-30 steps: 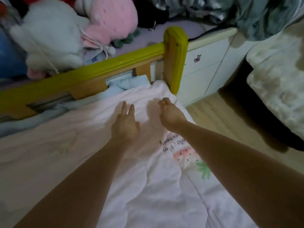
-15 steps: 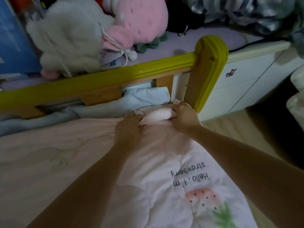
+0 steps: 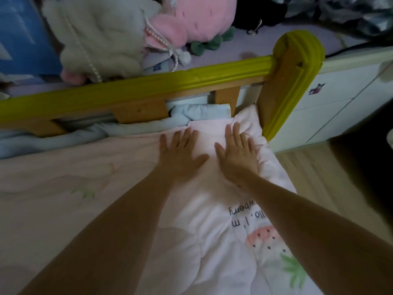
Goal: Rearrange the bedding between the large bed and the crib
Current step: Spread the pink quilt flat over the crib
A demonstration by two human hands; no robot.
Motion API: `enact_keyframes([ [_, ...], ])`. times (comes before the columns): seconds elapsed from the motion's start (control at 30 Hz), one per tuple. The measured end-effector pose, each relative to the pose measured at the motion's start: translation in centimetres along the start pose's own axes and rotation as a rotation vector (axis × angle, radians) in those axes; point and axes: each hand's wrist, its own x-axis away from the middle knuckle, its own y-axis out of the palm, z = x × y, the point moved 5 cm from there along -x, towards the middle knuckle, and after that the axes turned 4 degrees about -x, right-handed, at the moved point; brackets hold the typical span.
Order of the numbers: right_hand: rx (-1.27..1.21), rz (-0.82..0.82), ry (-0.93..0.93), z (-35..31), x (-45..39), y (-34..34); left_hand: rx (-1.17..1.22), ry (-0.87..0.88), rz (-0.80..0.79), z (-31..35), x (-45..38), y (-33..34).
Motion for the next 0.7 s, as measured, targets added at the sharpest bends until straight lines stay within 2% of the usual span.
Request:
enact_keyframes([
  [0.07,0.004,-0.095,0.067,-0.1,-0.5,-0.7,0.071,0.063,-0.075,-0.2,0.1,-1.3],
  [0.13,0.009,0.003,0.092,-1.5,0.0,-2.8,0.059,0.133,0.050,-1.5,2.4,-2.7],
  [0.17,0.013,0.094,0.023,-3.7,1.0,-4.0,0.077,0.119,0.161,-3.4,4.5,-3.2],
  [0.23,-0.026,0.102,-0.268,-7.9,3.7,-4.2,0.110,0.064,0.339,-7.0,8.6,-3.1],
  [0.3,-0.081,-0.063,-0.589,-13.3,6.2,-2.7,0.110,-0.101,0.433,-12.5,12.2,-2.7],
  [0.37,-0.077,-0.206,-0.723,-18.8,6.5,-1.1,0.150,-0.314,0.432,-18.7,14.6,-3.0],
  [0.43,-0.080,-0.234,-0.725,-24.8,5.6,0.4,0.196,-0.439,0.343,-24.8,15.8,-2.4],
  [0.53,0.043,-0.286,-0.640,-31.3,3.7,2.9,0.193,-0.422,0.237,-29.5,15.8,-1.6],
  [0.6,0.076,-0.279,-0.549,-33.0,2.1,3.8,0.247,-0.401,0.201,-30.6,15.0,-1.2],
  [0.7,-0.022,-0.280,-0.309,-32.3,0.8,5.5,0.347,-0.389,0.219,-31.8,14.0,-0.8],
])
